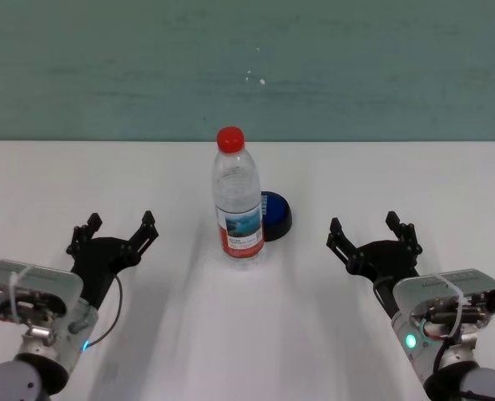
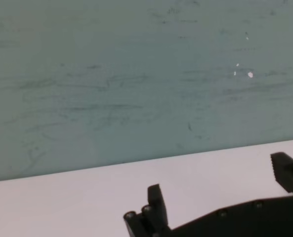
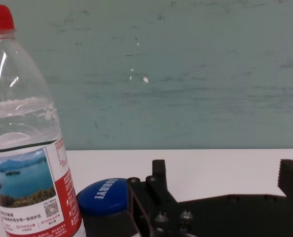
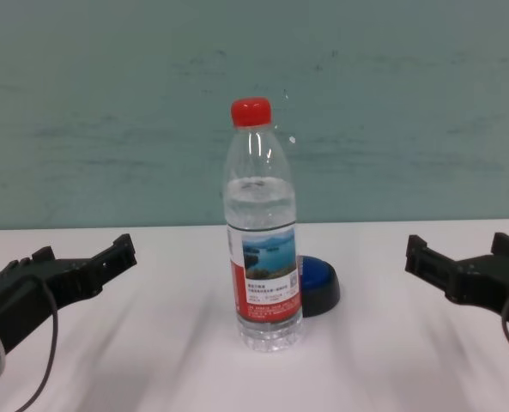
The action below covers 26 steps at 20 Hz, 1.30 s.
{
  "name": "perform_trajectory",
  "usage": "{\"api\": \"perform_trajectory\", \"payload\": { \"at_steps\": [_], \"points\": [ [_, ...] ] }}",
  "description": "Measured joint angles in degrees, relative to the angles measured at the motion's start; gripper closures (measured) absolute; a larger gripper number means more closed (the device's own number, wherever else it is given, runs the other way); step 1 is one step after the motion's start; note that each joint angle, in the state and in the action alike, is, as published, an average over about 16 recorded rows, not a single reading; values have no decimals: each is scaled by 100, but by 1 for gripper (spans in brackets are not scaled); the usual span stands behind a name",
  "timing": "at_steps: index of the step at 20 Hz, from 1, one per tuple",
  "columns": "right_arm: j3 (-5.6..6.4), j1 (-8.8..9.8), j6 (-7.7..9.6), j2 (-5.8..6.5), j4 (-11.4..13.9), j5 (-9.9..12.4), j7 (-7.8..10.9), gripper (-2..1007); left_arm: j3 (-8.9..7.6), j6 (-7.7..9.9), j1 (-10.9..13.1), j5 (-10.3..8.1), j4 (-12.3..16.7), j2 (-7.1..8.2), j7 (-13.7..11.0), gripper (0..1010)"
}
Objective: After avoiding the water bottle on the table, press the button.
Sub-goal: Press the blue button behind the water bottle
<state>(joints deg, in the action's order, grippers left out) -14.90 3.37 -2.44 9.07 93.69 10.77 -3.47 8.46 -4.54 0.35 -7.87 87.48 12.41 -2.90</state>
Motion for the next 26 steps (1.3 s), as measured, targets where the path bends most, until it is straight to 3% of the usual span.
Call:
{"api": "perform_trajectory", "payload": {
  "at_steps": [15, 20, 26],
  "points": [
    [0, 0, 0, 0, 0, 0, 0, 2, -31, 31, 57, 43, 88, 26, -3, 10],
    [0, 0, 0, 0, 0, 0, 0, 2, -109, 107, 257, 163, 366, 101, -9, 10],
    [0, 0, 0, 0, 0, 0, 0, 2, -227, 229, 664, 411, 893, 258, -41, 10]
  ]
}}
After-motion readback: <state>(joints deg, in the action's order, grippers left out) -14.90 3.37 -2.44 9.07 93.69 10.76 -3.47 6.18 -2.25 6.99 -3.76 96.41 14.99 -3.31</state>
